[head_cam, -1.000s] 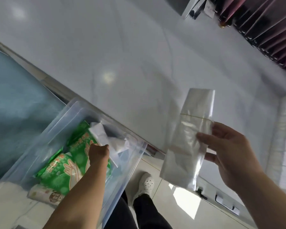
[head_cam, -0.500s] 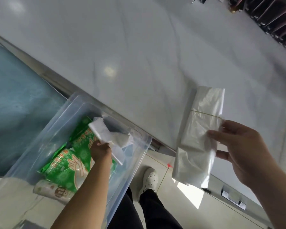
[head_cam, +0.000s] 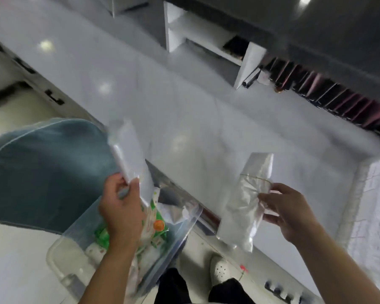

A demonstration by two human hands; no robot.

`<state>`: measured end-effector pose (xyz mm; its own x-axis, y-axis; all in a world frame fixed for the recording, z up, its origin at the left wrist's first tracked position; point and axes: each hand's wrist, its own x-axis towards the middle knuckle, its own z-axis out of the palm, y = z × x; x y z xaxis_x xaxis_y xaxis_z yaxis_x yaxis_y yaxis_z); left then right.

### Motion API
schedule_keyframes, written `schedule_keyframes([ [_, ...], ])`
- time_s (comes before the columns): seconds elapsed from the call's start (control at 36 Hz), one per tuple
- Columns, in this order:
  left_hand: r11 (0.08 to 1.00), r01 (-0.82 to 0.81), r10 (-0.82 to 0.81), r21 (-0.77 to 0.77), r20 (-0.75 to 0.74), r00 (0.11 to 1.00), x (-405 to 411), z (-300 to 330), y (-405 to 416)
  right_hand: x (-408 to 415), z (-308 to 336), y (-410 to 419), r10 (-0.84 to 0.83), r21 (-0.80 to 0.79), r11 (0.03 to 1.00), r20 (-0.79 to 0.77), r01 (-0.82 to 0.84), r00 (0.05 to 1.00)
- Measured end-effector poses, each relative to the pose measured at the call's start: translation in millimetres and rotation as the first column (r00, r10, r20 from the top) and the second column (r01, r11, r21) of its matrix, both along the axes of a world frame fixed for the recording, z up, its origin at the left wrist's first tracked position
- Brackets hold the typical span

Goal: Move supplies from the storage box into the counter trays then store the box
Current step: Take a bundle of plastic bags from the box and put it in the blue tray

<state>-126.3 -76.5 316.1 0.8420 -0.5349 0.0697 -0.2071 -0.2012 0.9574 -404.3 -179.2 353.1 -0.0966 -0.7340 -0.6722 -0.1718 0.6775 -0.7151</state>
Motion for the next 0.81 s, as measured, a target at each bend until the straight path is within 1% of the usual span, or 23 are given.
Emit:
schedule_keyframes([
  [0.03, 0.998, 0.052, -0.05, -0.023, 0.089, 0.995, -10, 16, -4, -10, 8, -1, 0.006, -0.029, 1.0, 0.003, -0.006, 1.0],
  [0.08, 0.981, 0.191, -0.184, -0.013, 0.209, 0.96, -33, 38, -14, -30, 27, -3, 0.015, -0.104, 0.995, -0.001, -0.015, 1.0],
  [0.14, 0.944, 0.33, -0.319, 0.021, 0.323, 0.891, -57, 45, -27, -54, 47, -5, 0.012, -0.199, 0.98, -0.016, -0.015, 1.0],
  [0.19, 0.884, 0.467, -0.438, 0.04, 0.425, 0.792, -85, 44, -41, -80, 65, -4, -0.001, -0.295, 0.955, -0.018, -0.004, 1.0],
  [0.25, 0.797, 0.597, -0.551, 0.09, 0.514, 0.658, -114, 38, -53, -110, 76, 0, -0.013, -0.383, 0.924, -0.022, 0.003, 1.0],
  [0.31, 0.712, 0.689, -0.629, 0.14, 0.563, 0.536, -140, 27, -62, -140, 83, 4, -0.037, -0.446, 0.895, -0.027, 0.022, 0.999],
  [0.33, 0.677, 0.72, -0.655, 0.154, 0.573, 0.493, -152, 21, -64, -154, 86, 6, -0.046, -0.466, 0.884, -0.023, 0.03, 0.999],
  [0.39, 0.633, 0.753, -0.689, 0.18, 0.574, 0.442, -171, 7, -69, -178, 90, 11, -0.05, -0.489, 0.871, -0.008, 0.04, 0.999],
  [0.47, 0.6, 0.766, -0.723, 0.233, 0.567, 0.394, -188, -17, -73, -205, 93, 17, -0.04, -0.497, 0.866, 0.032, 0.05, 0.999],
  [0.56, 0.547, 0.789, -0.785, 0.282, 0.501, 0.365, -201, -29, -78, -219, 92, 23, -0.018, -0.478, 0.876, 0.1, 0.064, 0.995],
  [0.67, 0.473, 0.791, -0.838, 0.388, 0.477, 0.266, -210, -40, -80, -226, 82, 32, 0.006, -0.449, 0.891, 0.154, 0.065, 0.988],
  [0.72, 0.469, 0.768, -0.858, 0.437, 0.431, 0.279, -205, -43, -79, -225, 78, 35, 0.033, -0.439, 0.897, 0.174, 0.048, 0.984],
  [0.81, 0.486, 0.726, -0.87, 0.487, 0.35, 0.347, -196, -38, -72, -215, 72, 37, 0.09, -0.419, 0.908, 0.196, 0.0, 0.976],
])
